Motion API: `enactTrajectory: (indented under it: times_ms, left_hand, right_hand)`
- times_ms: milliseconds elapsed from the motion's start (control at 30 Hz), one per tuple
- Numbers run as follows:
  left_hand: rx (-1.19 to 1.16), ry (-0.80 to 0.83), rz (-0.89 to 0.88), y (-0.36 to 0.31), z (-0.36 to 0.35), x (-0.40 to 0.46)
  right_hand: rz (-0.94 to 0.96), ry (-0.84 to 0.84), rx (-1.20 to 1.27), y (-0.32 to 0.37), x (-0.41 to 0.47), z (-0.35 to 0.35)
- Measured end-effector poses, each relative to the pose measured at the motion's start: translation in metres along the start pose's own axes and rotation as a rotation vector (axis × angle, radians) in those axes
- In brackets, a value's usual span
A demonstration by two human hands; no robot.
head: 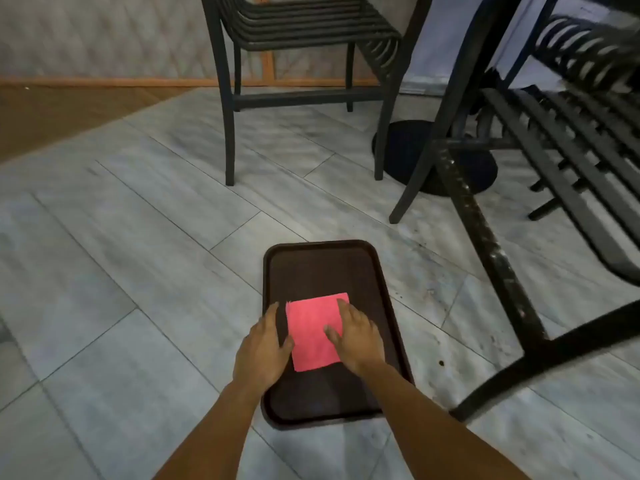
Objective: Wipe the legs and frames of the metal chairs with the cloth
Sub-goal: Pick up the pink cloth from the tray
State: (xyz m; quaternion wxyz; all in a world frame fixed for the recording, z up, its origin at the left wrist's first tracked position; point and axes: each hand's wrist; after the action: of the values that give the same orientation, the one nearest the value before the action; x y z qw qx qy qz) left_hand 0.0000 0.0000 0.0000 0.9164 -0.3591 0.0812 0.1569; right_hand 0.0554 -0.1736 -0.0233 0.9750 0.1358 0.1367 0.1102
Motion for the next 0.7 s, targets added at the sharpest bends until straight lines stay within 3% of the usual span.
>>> enactTrajectory:
  times_ms: [500,700]
  left_hand:
    - [0.032,0.037,-0.002,0.048,-0.046,0.029]
    - [0.030,0.015,-0.019,0.050,-0.054,0.034]
  right_hand:
    - [-0.021,0.203,-0.134,-0.017,0.035,-0.079]
    - [0.002,0.093,-0.117,-0.019,0.035,-0.083]
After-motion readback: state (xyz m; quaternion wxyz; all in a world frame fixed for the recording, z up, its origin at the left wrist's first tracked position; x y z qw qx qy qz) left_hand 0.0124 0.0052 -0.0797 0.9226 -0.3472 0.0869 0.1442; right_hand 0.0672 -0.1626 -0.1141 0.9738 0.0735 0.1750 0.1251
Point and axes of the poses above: each hand's wrist, its own x-axis towards the middle knuckle, its own z-axis out of the back of the hand, y = z × x, and after that the axes turned 6 degrees about -x, right-handed
